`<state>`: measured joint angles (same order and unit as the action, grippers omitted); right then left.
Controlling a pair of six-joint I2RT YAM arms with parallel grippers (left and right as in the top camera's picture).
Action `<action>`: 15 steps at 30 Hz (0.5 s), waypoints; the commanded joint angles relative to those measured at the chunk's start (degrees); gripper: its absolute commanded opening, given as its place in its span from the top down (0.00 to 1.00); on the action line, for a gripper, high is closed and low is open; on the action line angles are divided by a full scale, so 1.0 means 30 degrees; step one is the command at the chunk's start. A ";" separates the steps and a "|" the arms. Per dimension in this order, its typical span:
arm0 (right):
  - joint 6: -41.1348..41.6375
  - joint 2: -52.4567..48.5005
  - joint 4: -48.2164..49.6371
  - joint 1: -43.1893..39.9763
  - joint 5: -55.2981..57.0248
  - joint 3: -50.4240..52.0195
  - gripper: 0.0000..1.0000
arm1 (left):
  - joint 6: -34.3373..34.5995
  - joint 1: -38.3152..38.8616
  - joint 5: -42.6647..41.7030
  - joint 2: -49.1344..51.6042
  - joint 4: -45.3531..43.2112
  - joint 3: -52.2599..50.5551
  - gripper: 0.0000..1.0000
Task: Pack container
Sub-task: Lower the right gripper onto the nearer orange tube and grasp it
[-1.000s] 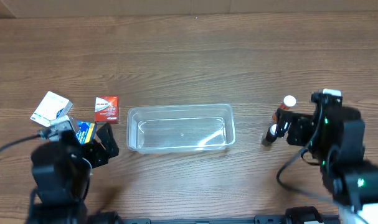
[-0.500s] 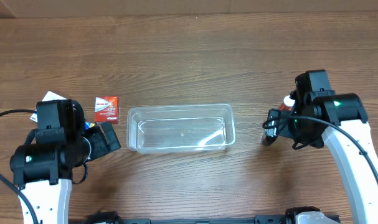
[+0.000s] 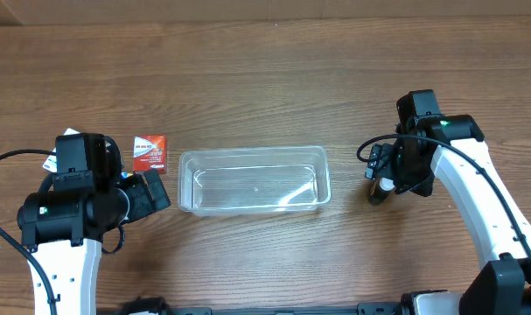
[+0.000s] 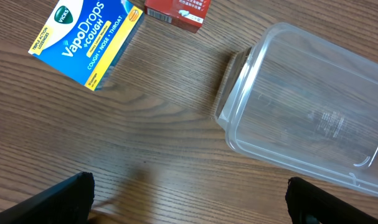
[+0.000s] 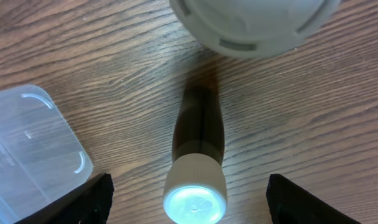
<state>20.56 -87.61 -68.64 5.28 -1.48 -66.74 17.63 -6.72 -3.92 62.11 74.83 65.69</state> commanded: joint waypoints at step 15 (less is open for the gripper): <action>0.0678 0.0124 0.1173 0.0058 0.0160 0.1304 0.58 | -0.0233 0.0124 -0.0189 0.0015 -0.0029 0.0459 0.00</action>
<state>22.52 -87.61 -65.41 5.30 -1.23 -62.98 17.65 -6.72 -3.92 62.11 74.83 65.71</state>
